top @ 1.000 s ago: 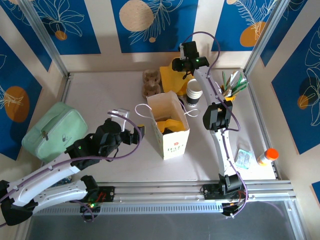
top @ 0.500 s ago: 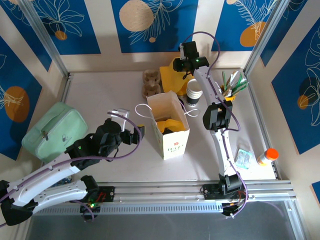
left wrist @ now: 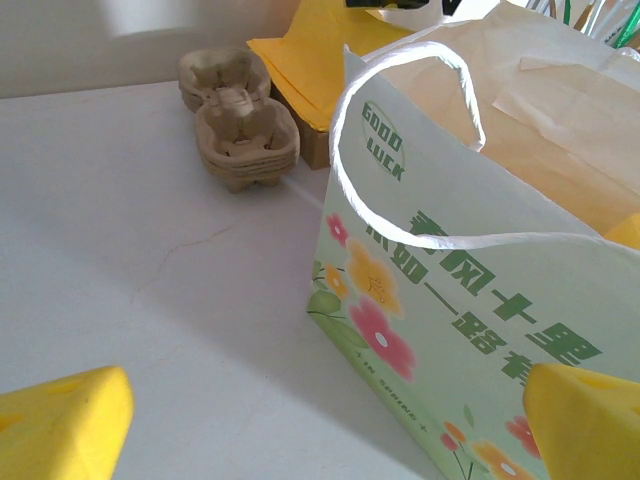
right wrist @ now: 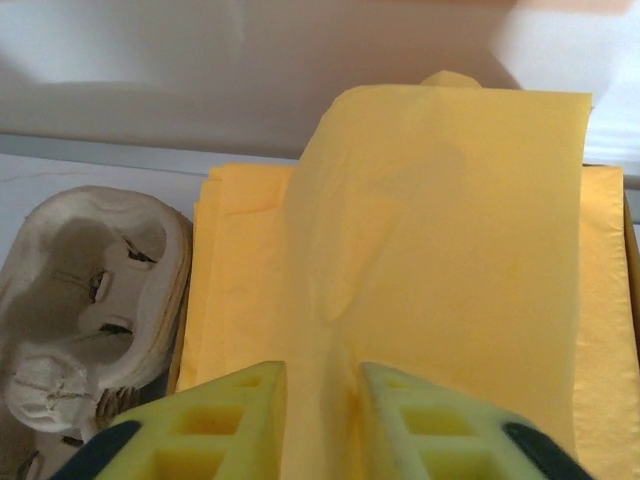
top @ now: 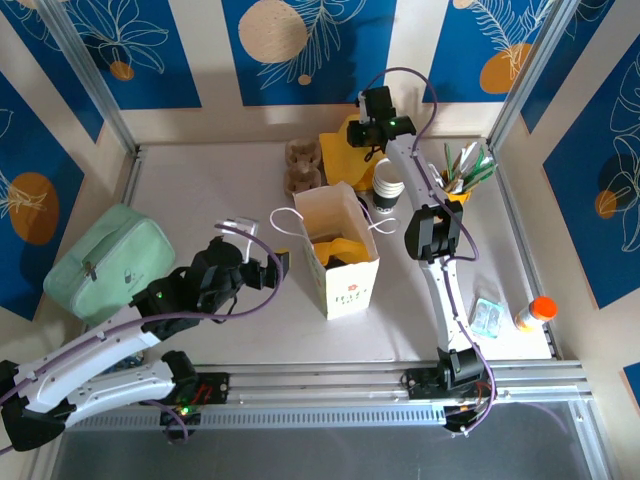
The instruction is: Pack the takeout coffee
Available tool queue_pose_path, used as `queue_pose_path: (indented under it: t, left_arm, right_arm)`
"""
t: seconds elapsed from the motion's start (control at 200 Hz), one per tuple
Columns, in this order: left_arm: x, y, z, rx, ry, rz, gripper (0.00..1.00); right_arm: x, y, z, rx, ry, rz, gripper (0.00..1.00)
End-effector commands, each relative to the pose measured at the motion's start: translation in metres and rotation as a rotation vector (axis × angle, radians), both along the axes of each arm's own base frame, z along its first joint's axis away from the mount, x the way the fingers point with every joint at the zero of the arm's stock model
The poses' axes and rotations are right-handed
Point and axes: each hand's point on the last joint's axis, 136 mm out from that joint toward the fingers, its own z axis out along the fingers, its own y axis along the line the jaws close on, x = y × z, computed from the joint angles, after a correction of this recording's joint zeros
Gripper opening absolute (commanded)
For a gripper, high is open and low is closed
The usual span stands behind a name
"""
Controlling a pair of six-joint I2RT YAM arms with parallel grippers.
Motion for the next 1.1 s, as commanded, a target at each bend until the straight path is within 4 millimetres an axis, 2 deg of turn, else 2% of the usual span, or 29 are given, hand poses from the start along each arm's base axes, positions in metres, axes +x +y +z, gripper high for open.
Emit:
queue_pose_path:
  t: [0.0, 0.315, 0.53, 0.6, 0.63, 0.67, 0.695, 0.81, 0.94, 1.095]
  left_arm:
    - [0.002, 0.002, -0.001, -0.011, 0.003, 0.015, 1.0]
    - [0.002, 0.001, -0.002, -0.011, 0.006, 0.015, 1.0]
    - [0.002, 0.001, -0.002, -0.011, 0.004, 0.016, 1.0]
    - [0.002, 0.002, -0.003, -0.01, 0.005, 0.017, 1.0]
    - [0.002, 0.002, -0.003, -0.011, 0.007, 0.018, 1.0]
    - [0.002, 0.002, -0.004, -0.01, 0.008, 0.017, 1.0]
    - [0.002, 0.001, -0.004, -0.012, 0.009, 0.016, 1.0]
    - [0.002, 0.002, -0.004, -0.013, 0.009, 0.016, 1.0]
    - [0.001, 0.003, -0.005, -0.013, 0.009, 0.017, 1.0]
    - [0.001, 0.003, -0.004, -0.013, 0.008, 0.018, 1.0]
  right_arm:
    - [-0.002, 0.0, -0.014, -0.018, 0.028, 0.004, 0.17]
    - [-0.001, 0.0, 0.007, -0.019, -0.015, 0.009, 0.0]
    - [-0.005, -0.002, 0.035, -0.002, -0.055, 0.006, 0.0]
    - [-0.006, -0.002, 0.038, 0.001, -0.058, 0.013, 0.0]
    - [-0.007, 0.0, 0.039, 0.001, -0.058, 0.02, 0.07]
    - [-0.006, -0.001, 0.036, -0.002, -0.054, 0.022, 0.23]
    - [-0.006, -0.001, 0.034, -0.005, -0.05, 0.021, 0.3]
    - [-0.004, -0.004, 0.013, -0.028, -0.016, 0.009, 0.44]
    - [-0.004, -0.005, -0.009, -0.044, 0.022, 0.003, 0.5]
    - [-0.003, -0.005, -0.024, -0.057, 0.042, 0.001, 0.49]
